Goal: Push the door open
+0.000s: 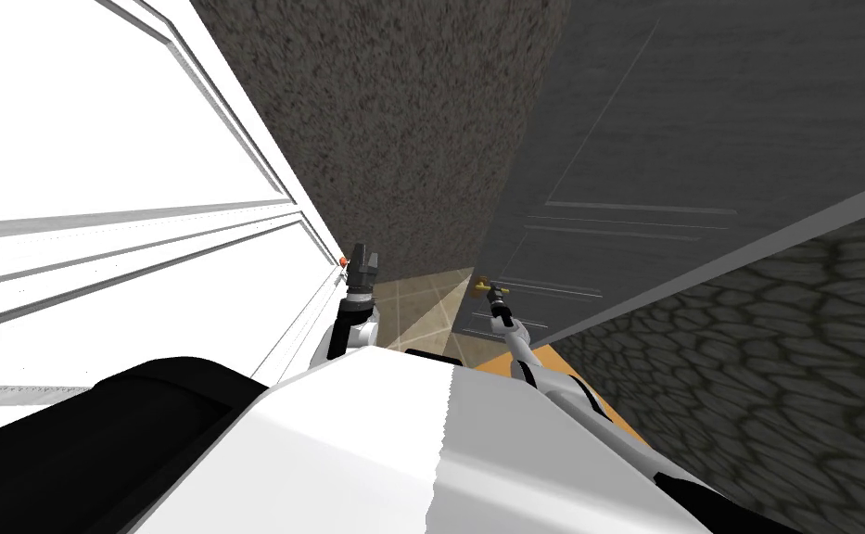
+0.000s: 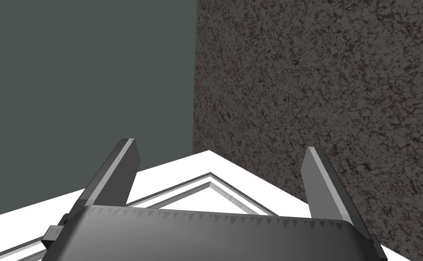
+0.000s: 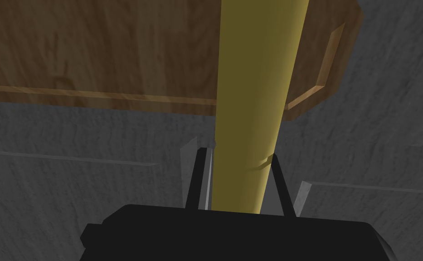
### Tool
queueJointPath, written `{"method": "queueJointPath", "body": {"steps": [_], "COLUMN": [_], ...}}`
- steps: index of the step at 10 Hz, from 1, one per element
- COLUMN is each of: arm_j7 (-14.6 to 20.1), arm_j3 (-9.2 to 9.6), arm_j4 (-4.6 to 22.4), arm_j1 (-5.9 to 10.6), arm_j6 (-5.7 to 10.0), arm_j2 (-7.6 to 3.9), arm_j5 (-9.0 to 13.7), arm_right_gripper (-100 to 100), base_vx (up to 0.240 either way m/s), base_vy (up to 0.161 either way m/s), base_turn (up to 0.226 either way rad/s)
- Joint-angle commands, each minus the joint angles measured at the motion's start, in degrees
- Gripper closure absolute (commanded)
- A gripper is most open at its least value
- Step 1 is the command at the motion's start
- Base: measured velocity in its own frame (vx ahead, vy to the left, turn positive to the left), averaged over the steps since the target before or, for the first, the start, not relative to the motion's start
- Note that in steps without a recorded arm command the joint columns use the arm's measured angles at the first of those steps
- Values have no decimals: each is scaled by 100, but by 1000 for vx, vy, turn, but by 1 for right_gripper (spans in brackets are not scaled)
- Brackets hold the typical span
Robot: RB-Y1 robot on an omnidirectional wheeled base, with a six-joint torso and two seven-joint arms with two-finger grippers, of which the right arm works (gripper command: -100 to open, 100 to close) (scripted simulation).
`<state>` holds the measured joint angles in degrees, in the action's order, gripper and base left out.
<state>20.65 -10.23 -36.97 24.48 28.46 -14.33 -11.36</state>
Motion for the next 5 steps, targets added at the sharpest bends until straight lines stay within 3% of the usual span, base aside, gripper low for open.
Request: {"method": "queueJointPath", "body": {"steps": [1,5], "arm_j7": [-107,-135], "arm_j3": [-108,-204], "arm_j4": [94,30], "arm_j1": [58,-4], "arm_j6": [39,-23], "arm_j2": [-5,-49], "arm_j5": [51,92], "arm_right_gripper": [100,100], "base_vx": [138,120], "base_vy": [88,52], "base_turn": [-47,-33]}}
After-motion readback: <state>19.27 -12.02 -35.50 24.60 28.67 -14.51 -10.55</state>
